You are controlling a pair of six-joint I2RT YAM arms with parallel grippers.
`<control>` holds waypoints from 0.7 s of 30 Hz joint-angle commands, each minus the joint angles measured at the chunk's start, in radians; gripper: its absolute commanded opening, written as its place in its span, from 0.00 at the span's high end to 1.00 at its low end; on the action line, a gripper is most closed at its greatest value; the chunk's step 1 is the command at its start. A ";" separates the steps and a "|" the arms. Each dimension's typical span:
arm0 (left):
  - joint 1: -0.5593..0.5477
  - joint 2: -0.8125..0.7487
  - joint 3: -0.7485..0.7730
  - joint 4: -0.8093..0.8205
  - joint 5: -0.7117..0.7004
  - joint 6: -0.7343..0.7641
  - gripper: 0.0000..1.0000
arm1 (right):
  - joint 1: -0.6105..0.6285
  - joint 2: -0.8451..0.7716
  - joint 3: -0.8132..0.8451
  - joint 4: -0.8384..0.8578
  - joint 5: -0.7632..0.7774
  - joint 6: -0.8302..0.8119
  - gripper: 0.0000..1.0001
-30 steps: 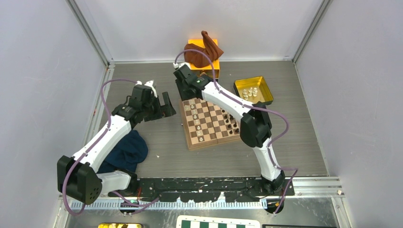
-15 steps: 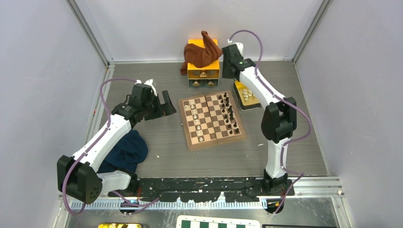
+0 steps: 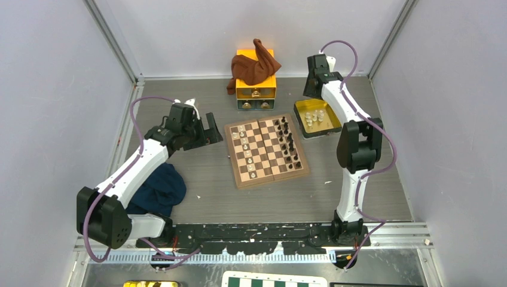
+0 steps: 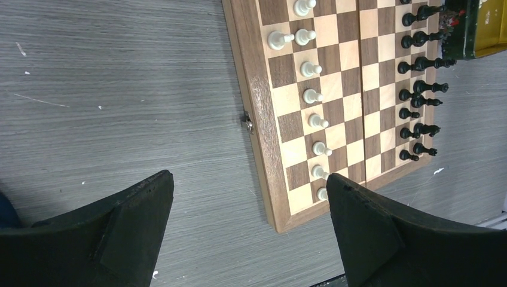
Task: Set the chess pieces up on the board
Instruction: Pick up the chess piece from the storage box.
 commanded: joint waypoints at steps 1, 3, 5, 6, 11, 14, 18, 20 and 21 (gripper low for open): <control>0.007 0.005 0.054 0.018 -0.018 -0.003 0.00 | -0.040 0.029 -0.009 0.020 -0.025 0.041 0.47; 0.006 0.011 0.055 0.015 -0.020 -0.004 0.00 | -0.054 0.034 -0.025 0.030 -0.036 0.052 0.47; 0.007 0.015 0.059 0.014 -0.022 -0.004 0.00 | -0.066 0.039 -0.038 0.035 -0.048 0.065 0.47; 0.007 0.019 0.060 0.012 -0.024 -0.004 0.00 | -0.072 0.044 -0.041 0.036 -0.052 0.070 0.48; 0.007 0.030 0.069 0.009 -0.025 -0.003 0.00 | -0.086 0.054 -0.056 0.037 -0.072 0.084 0.48; 0.007 0.034 0.071 0.010 -0.024 -0.002 0.00 | -0.089 0.055 -0.066 0.040 -0.075 0.089 0.48; 0.007 0.036 0.071 0.010 -0.020 -0.002 0.00 | -0.100 0.058 -0.078 0.043 -0.082 0.096 0.48; 0.007 0.038 0.071 0.010 -0.019 -0.002 0.00 | -0.105 0.061 -0.082 0.045 -0.086 0.100 0.48; 0.007 0.038 0.070 0.010 -0.018 -0.002 0.00 | -0.108 0.062 -0.084 0.047 -0.087 0.102 0.48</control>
